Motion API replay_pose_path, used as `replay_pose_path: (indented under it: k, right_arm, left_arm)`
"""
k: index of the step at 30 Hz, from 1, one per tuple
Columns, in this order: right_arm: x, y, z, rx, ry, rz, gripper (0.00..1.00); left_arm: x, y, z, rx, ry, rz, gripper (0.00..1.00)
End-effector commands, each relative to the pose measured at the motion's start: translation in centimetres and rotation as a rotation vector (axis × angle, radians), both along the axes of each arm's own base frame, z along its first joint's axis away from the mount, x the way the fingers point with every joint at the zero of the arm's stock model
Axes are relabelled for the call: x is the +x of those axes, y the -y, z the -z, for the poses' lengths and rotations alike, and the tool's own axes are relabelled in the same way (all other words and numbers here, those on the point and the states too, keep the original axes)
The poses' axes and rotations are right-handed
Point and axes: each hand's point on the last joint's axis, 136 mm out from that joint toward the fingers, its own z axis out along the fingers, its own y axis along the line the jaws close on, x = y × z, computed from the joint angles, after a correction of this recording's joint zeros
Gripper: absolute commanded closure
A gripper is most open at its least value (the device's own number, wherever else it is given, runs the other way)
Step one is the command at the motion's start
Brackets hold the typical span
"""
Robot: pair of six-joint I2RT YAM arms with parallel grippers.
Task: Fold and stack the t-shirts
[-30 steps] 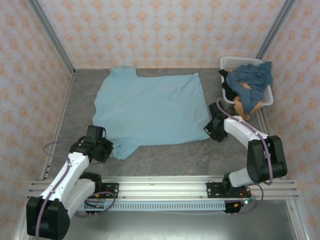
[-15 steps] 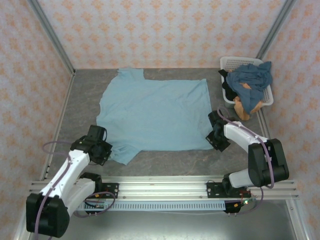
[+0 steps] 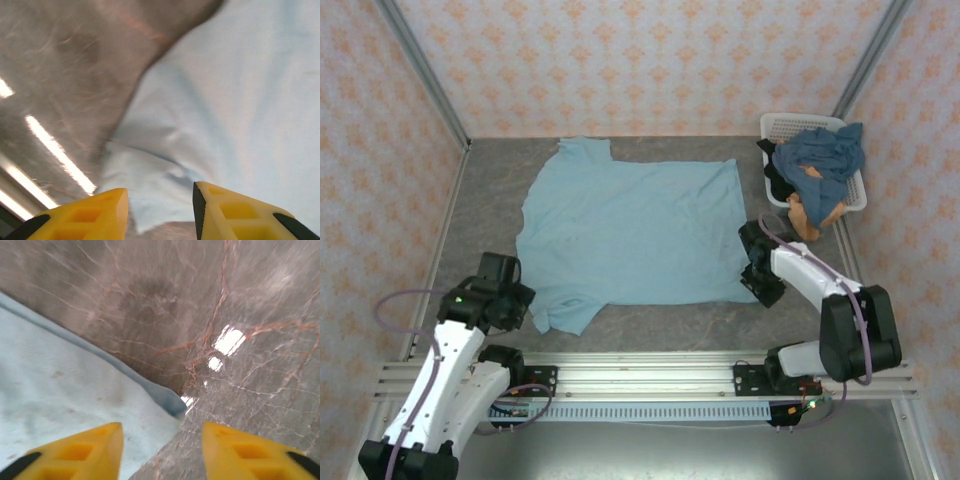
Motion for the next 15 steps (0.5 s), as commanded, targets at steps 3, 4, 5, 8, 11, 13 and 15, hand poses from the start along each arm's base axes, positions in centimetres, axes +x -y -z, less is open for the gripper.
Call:
replay_pose_path:
  k: [3, 4, 5, 8, 11, 13, 15]
  right_arm:
    - [3.3, 0.5, -4.8, -0.038, 0.195, -0.023, 0.49]
    - [4.5, -0.4, -4.7, -0.004, 0.222, -0.062, 0.52]
    - [5.6, -1.3, -4.6, 0.034, 0.241, -0.098, 0.56]
    - [8.5, -4.3, -3.6, 0.123, 0.257, -0.22, 0.63]
    - [10.1, -5.7, -2.0, 0.161, 0.217, -0.267, 0.65]
    - [10.8, -6.1, -0.7, 0.169, 0.171, -0.274, 0.65]
    - [11.3, -6.6, 0.3, 0.178, 0.136, -0.272, 0.65]
  left_arm:
    - [4.7, -0.6, -1.6, 0.083, 0.018, 0.034, 0.59]
    - [6.3, -0.2, -1.0, 0.071, 0.019, 0.048, 0.6]
    - [7.8, 0.1, -0.3, 0.059, 0.015, 0.061, 0.62]
    - [11.8, 1.0, 2.4, 0.007, -0.054, 0.107, 0.69]
    - [14.7, 0.7, 4.4, 0.028, -0.129, 0.172, 0.74]
    - [15.4, 0.0, 5.9, 0.045, -0.198, 0.2, 0.76]
    - [15.5, -0.7, 7.2, 0.039, -0.244, 0.201, 0.76]
